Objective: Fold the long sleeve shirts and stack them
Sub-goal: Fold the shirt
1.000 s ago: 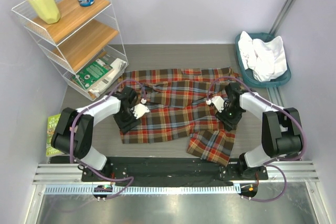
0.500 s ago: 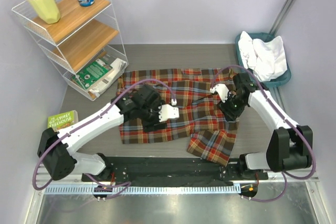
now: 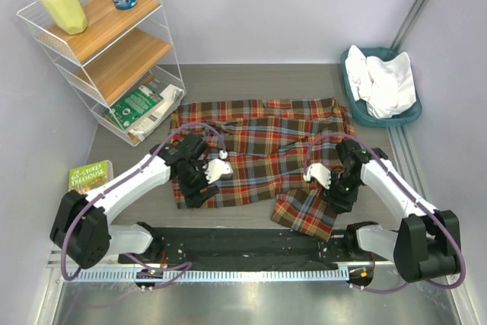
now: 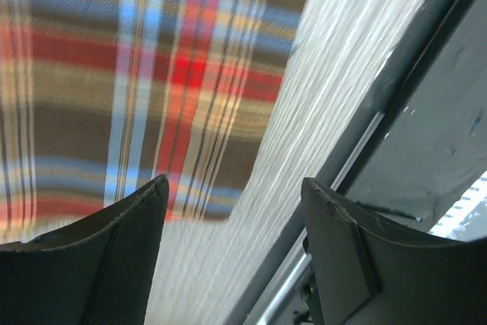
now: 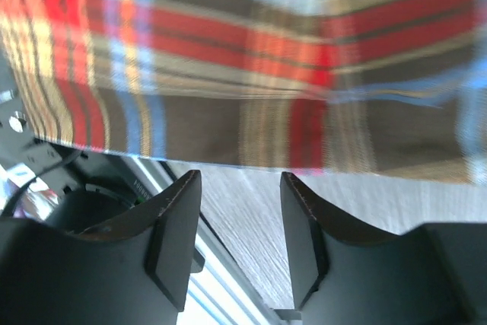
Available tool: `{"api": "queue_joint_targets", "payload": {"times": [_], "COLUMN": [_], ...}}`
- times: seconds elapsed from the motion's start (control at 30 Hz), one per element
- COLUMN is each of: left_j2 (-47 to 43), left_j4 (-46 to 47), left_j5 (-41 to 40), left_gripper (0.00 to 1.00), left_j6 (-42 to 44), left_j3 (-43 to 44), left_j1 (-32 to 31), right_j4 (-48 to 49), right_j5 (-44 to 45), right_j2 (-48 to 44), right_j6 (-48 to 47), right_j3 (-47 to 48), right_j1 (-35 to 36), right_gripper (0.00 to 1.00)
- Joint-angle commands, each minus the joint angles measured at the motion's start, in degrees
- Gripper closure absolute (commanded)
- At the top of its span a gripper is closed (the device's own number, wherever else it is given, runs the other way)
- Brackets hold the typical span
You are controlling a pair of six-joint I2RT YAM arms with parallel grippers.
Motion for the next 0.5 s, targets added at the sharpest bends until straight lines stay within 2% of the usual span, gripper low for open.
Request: {"api": "queue_joint_targets", "payload": {"times": [0.0,0.13,0.3,0.47], "left_j2": [-4.3,-3.5,-2.8,-2.2], "left_j4": [-3.7,-3.4,-1.7,-2.0], "left_j5": [0.2,1.2,0.4,0.8], "left_gripper": [0.28,0.28,0.29,0.29], "left_j6": [1.4,2.4,2.2,3.0], "left_j3": [-1.3,-2.1,-2.6,-2.8], "left_j1": [4.8,9.4,10.3,13.0], "right_j4": [-1.2,-2.8,-1.5,0.0], "right_j5": [1.4,0.6,1.3,3.1], "right_j2": [-3.8,-2.5,0.3,1.2], "right_j6": [-8.8,-11.6,-11.4,-12.4], "right_j3": [-2.9,-2.0,-2.7,-4.5], "right_j1": [2.8,7.6,14.4,15.7], "right_gripper": [0.46,0.45,0.45,0.57]}}
